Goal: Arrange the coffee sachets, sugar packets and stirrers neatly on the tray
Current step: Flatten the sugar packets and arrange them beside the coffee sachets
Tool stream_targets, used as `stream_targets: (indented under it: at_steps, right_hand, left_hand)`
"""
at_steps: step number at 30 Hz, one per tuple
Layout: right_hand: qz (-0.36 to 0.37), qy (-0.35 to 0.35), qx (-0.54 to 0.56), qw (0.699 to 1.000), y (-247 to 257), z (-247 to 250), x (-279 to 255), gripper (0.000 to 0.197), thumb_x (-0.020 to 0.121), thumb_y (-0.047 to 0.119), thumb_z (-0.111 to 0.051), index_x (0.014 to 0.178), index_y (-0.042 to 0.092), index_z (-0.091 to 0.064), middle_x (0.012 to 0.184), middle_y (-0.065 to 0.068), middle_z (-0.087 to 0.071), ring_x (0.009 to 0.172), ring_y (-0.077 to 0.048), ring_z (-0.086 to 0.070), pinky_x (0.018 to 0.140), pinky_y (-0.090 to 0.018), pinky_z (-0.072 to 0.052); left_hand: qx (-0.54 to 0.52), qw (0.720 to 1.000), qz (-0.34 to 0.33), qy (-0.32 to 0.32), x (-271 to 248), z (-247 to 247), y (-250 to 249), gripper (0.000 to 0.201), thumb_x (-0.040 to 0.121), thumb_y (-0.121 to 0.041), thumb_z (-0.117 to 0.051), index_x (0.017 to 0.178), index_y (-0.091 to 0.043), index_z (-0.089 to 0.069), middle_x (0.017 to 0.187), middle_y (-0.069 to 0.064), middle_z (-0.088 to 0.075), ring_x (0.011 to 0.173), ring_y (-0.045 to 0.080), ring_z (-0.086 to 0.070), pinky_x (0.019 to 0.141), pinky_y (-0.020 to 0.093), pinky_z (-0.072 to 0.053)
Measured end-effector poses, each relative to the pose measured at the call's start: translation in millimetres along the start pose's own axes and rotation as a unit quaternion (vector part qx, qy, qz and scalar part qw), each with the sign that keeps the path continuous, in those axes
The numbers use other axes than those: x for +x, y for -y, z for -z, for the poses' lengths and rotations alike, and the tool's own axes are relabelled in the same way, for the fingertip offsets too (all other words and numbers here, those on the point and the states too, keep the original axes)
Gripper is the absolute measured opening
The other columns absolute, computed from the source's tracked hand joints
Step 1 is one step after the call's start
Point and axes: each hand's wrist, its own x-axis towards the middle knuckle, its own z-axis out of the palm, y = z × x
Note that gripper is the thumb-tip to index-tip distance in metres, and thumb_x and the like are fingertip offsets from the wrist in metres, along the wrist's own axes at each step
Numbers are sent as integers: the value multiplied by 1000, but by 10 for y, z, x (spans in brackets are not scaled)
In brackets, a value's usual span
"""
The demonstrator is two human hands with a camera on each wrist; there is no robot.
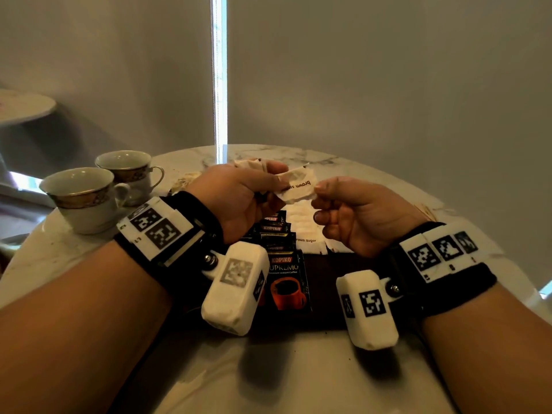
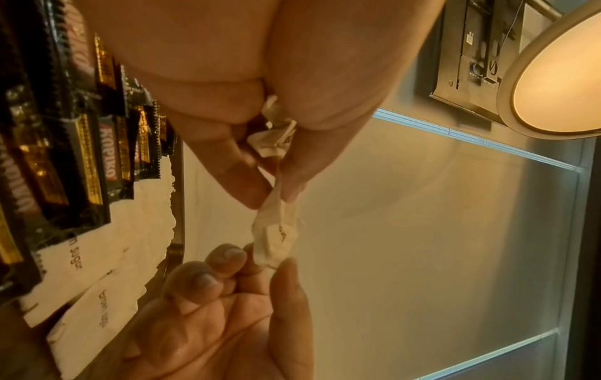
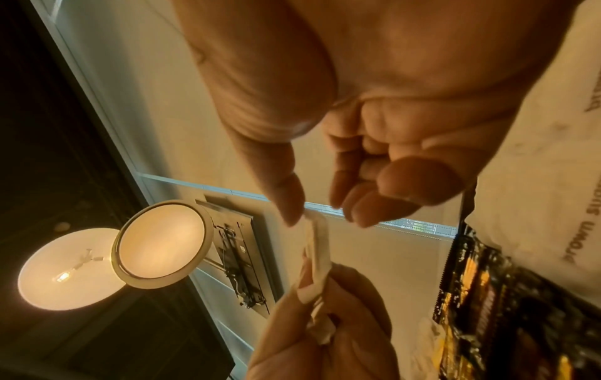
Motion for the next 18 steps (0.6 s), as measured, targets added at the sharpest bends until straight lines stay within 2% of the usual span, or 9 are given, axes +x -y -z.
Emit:
stream_targets:
  at_steps: [2,4,6,8,12,15,16,18]
  right_hand:
    - [7,-20,-6,1000,-12,-6,14,18,69,17,-70,82,10,-61,67,-3,-62,56,-16,-56,44,-22,-39]
    - [12,-36,-2,999,-13,-9,24,6,80,9,-66,81,9,-61,65,-4,-64,56,-17,-58,44,-23,-41]
    - [10,-47,7,999,-14,-6,31,11,90,3,-58,82,10,-61,66,-5,-65,57,-18,-61,44,-23,-44]
    - [12,-54,12,998,-15,-23,35,16,93,0,-54,82,10,-60,65,-5,-66,57,-17,-63,44,-22,-47]
    - [35,-69,22,997,-23,-56,44,19,94,-4,-49,85,10,-58,66,-6,-59,55,-16,-57,46,-25,-48]
    - [53,-71,19,996,-14,-72,40,22,93,-5,-47,86,9,-61,66,-7,-57,55,-16,-52,48,-27,-48]
    - [55,-65,15,996,-14,-80,35,22,93,-6,-46,86,8,-61,64,-6,-58,55,-16,-51,50,-29,-48]
    - [58,-53,15,997,-16,-100,26,21,93,-7,-48,86,6,-63,63,-6,-60,54,-15,-52,53,-31,-50]
  left_hand:
    - [1,1000,0,3,0,-2,3,20,91,10,-55,99,-7,-62,91,13,-69,73,18,-69,58,21,-57]
    - [0,1000,4,4,-3,-2,2,21,91,11,-54,98,-8,-61,93,15,-68,76,20,-67,57,21,-57]
    - [-5,1000,5,3,1,1,5,22,91,12,-53,96,-8,-60,100,19,-67,85,26,-66,57,22,-58]
    - [-5,1000,9,2,11,10,11,24,90,14,-52,97,-8,-59,108,22,-65,92,30,-66,56,23,-57]
    - [32,999,35,20,7,28,16,28,85,12,-56,104,-9,-59,106,21,-65,79,23,-61,55,24,-53]
    - [51,996,54,43,-12,39,12,38,70,-6,-68,108,-10,-62,90,10,-64,65,14,-59,52,22,-48]
    - [53,995,59,55,-23,33,13,40,70,-10,-69,110,-9,-63,89,8,-64,63,13,-59,51,21,-48]
    - [58,993,65,77,-54,9,13,36,79,-9,-66,115,-5,-63,89,10,-68,63,14,-65,49,21,-50]
